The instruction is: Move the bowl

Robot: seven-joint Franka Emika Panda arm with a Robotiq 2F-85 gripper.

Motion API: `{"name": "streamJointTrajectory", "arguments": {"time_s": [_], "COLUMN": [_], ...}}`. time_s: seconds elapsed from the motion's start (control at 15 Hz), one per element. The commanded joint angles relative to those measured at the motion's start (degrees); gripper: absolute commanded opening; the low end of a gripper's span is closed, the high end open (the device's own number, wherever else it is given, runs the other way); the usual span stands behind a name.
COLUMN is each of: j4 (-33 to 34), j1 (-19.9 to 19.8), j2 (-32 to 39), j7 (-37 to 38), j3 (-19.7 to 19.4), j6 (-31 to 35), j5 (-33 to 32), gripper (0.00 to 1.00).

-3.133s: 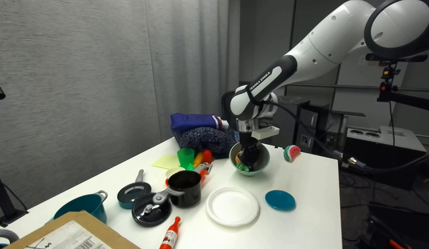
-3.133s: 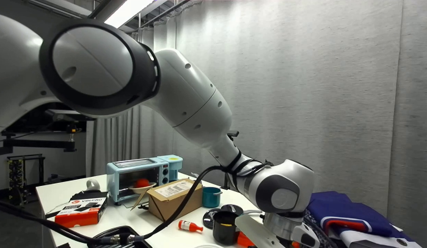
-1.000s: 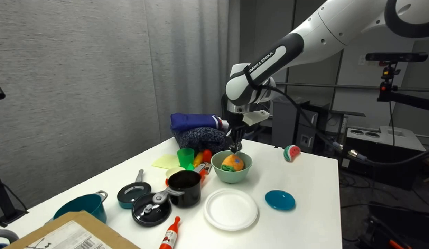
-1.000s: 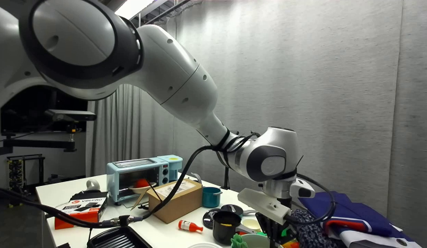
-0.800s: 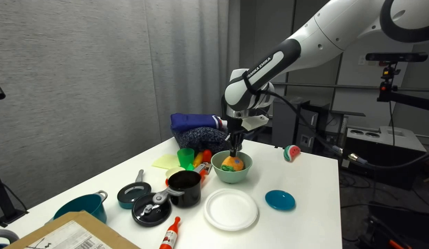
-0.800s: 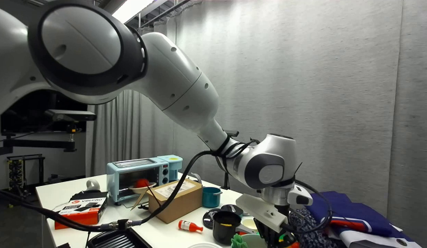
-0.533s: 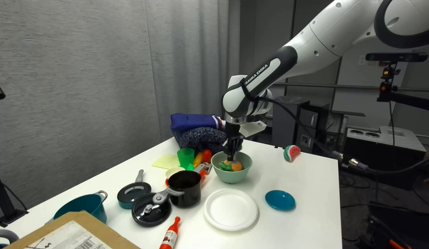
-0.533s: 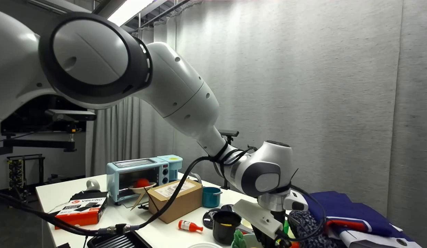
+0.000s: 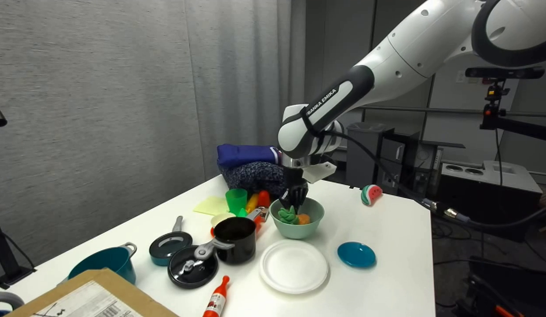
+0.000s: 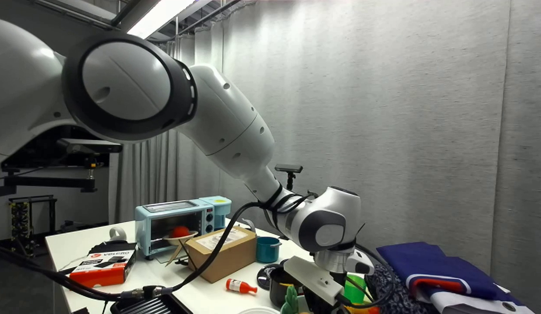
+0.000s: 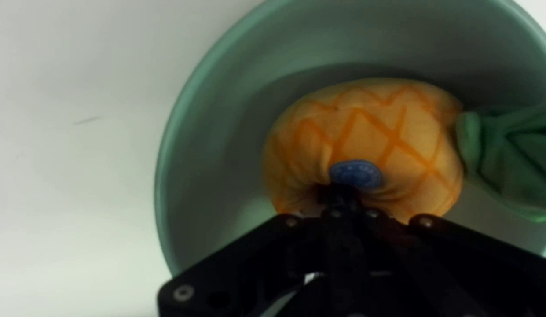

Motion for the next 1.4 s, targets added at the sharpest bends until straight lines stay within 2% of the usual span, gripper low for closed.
{"name": "streamJointTrajectory", "arguments": {"time_s": [0.0,0.47,0.8,1.07,1.33], "j4": [0.78,-1.8,-4.66,-8.22,-15.08], "j1": [0.75,2.39,3.79,4.13,4.67], "j2": [1.02,0.34,-0.34,-3.31,-9.7], "j7": [-0.89,-1.8,-2.63,-3.0,-1.52], "j3": [-0.47,-0.76,-0.68,-0.7,-0.49], "j6": [-6.15,-11.83,-12.57,-11.08,-4.05], "j5": [-2.2,-6.96,-9.32,-10.81,-10.48], "gripper": [0.0,0.0,0.0,0.0,0.0]}}
